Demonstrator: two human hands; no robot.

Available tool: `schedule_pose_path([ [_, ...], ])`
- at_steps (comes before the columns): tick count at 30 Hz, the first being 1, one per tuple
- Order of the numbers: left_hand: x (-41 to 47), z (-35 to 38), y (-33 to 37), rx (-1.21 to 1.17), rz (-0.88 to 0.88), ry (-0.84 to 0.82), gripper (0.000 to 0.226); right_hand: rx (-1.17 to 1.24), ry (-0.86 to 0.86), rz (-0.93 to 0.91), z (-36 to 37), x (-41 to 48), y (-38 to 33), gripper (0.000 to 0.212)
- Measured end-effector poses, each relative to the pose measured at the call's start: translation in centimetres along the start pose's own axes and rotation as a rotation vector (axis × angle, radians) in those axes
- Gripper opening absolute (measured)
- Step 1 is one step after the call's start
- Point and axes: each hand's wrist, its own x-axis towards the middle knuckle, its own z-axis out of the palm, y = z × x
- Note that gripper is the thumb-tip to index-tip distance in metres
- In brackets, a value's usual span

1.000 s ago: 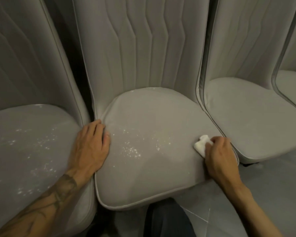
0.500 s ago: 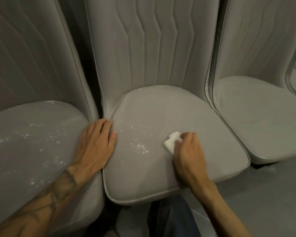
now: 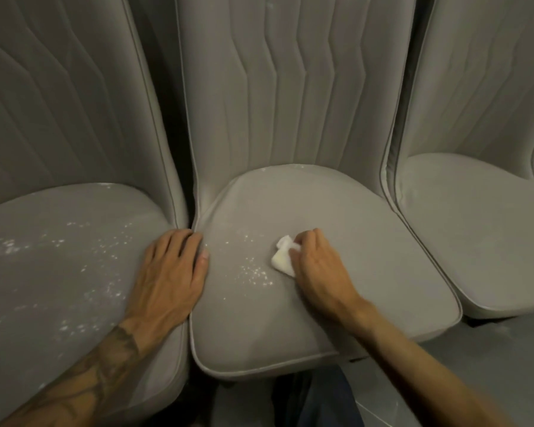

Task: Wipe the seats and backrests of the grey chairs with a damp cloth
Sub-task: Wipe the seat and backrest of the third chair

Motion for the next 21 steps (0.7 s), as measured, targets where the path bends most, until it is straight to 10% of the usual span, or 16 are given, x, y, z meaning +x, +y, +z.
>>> schedule_pose_path([
  [6,0.0,0.3,0.0,-0.019,-0.012,0.005,0.045,-0.139,0.013,0.184,0.1,6.1,0.8,0.026],
  [11,0.0,0.8,-0.3,-0.010,-0.001,0.044,0.040,-0.020,-0.060,-0.142,1.4,2.3,-1.9,0.015],
  [17,0.1,0.8,-0.4,-0.017,0.001,0.072,0.040,-0.115,-0.007,0.122,1.1,8.5,0.2,0.027],
  [21,0.1,1.1,-0.5,-0.020,0.010,0.080,0.039,0.038,-0.083,-0.131,2.9,4.4,-2.9,0.021],
])
